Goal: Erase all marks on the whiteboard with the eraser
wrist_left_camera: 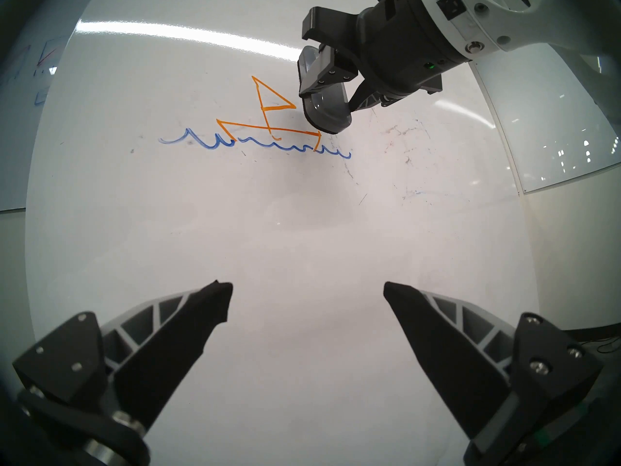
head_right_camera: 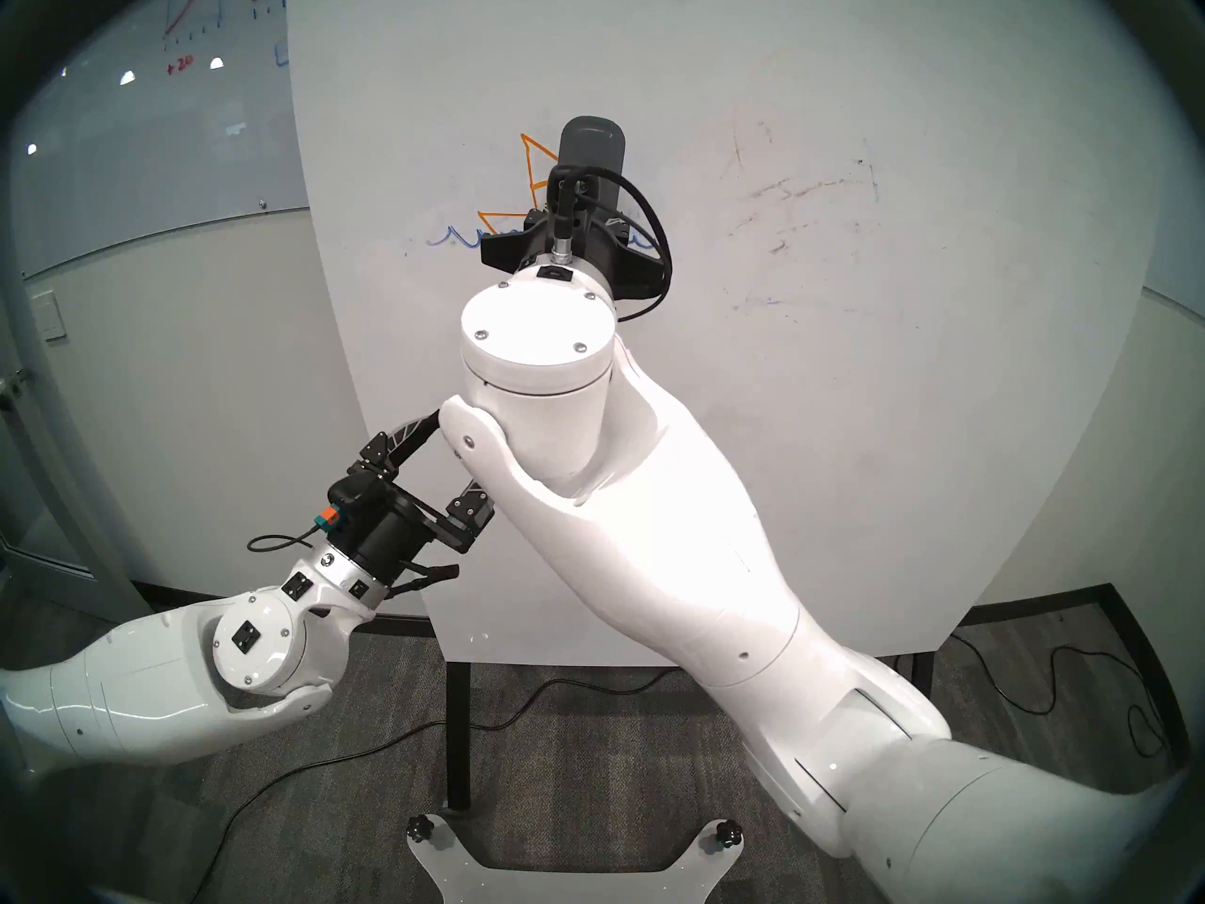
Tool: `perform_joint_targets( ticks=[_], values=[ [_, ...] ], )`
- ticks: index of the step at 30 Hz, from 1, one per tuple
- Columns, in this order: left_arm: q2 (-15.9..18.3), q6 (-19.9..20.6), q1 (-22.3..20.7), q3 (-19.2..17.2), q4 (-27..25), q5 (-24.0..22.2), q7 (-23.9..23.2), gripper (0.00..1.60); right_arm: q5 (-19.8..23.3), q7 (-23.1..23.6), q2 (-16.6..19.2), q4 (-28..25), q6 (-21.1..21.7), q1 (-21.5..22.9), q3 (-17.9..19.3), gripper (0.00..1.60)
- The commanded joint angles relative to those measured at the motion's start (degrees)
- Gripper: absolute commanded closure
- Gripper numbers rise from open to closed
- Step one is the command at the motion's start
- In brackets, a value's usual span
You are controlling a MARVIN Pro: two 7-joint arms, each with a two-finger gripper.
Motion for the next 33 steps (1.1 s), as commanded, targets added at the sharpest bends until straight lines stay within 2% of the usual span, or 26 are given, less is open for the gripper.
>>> perform_joint_targets(
  ticks=[1, 6, 23, 33],
  values=[
    [0.0, -0.4, -0.5, -0.5, -0.5, 0.0, 0.0, 0.00, 1.4, 1.7, -2.3, 3.5, -0.7, 3.0, 1.2, 1.60],
    [0.0, -0.4, -0.5, -0.5, -0.5, 0.0, 0.0, 0.00, 1.8, 2.3, -3.4, 6.4, -2.0, 3.7, 0.8, 1.60],
    [0.0, -0.4, -0.5, -0.5, -0.5, 0.0, 0.0, 0.00, 1.4, 3.6, -7.0, 11.5, -4.1, 5.8, -3.2, 1.60],
    [0.0, -0.4, -0.6, -0.5, -0.5, 0.0, 0.0, 0.00, 1.1, 4.1, -11.3, 15.7, -6.3, 6.4, -6.5, 1.60]
  ],
)
